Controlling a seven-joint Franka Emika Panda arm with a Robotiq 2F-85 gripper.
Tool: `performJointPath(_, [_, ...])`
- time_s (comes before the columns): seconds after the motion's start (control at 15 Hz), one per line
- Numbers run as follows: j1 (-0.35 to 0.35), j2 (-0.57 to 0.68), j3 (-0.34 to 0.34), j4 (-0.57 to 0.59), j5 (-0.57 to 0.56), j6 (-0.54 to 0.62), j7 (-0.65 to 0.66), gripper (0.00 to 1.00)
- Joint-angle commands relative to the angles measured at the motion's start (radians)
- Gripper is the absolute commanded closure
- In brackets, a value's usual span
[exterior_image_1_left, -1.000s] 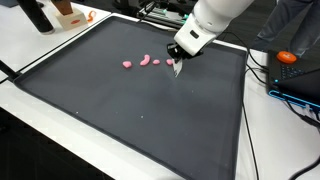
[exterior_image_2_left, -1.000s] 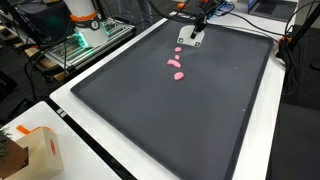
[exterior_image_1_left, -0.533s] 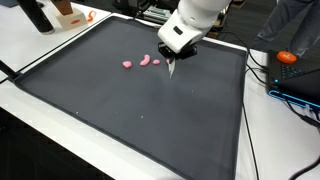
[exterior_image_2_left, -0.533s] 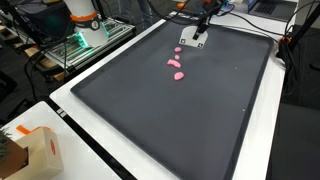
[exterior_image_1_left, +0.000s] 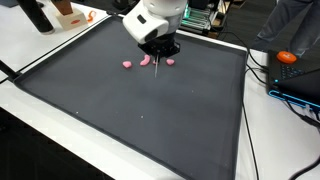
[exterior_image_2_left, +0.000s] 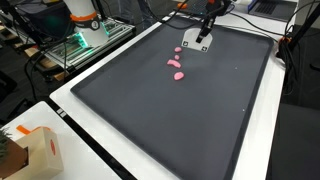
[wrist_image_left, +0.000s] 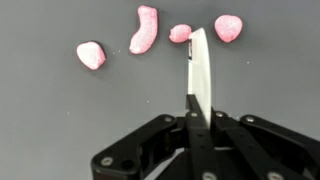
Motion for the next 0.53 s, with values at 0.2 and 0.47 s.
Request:
performJointPath(0.2, [-0.093,-0.028,-0.023,-0.010,0.102,0.040,-0.066,0.99])
performJointPath(0.47, [-0.162,-0.043,-0.035,-0.022,0.168,0.068,-0.132,0.99])
